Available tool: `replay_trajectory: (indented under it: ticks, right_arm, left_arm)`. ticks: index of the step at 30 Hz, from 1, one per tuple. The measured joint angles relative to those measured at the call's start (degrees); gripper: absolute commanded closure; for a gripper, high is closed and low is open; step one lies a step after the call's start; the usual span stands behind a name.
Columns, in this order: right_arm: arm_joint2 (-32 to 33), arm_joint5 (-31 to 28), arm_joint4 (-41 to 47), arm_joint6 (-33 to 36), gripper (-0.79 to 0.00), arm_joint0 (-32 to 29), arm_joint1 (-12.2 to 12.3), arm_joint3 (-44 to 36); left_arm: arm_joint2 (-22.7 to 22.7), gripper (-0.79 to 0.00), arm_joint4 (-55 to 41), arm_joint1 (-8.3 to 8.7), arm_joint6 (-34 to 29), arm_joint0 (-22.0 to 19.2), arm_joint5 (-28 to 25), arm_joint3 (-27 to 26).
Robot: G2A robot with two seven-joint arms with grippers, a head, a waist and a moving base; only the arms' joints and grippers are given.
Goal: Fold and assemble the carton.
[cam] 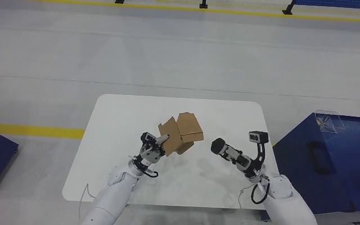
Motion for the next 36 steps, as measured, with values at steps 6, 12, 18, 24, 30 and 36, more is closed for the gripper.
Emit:
replay_trajectory:
  ticks: [6,12,18,24,30,36]
  right_arm:
    - [-1.75,-2.25,-14.7,-9.89,-0.785,0.06,-1.14,0.8]
    - [-5.55,-0.45,-16.6,-11.07,-0.785,1.45,-1.84,1.74]
    - [-7.56,-0.38,-17.31,-11.13,-0.474,1.94,-2.13,1.76]
    - [-7.82,-0.39,-19.27,-11.98,0.0,1.99,-2.15,2.13]
    - [-8.54,0.49,-20.07,-12.3,0.0,2.17,-2.22,2.48]
    - [-9.16,2.4,-19.86,-12.62,0.0,2.34,-2.29,2.39]
  left_arm:
    - [4.25,0.0,-9.91,-3.34,-6.82,-1.7,3.16,6.05]
    - [5.83,0.0,-9.18,-4.96,-9.49,-3.84,3.44,10.7]
    - [6.16,0.0,-9.02,-6.1,-10.2,-4.83,3.64,13.34]
    - [5.67,0.0,-9.24,-6.87,-10.59,-5.4,4.58,15.4]
    - [4.89,0.0,-9.09,-7.37,-11.31,-5.75,5.19,16.82]
    - [4.04,-0.785,-7.9,-7.71,-11.31,-5.99,3.83,18.2]
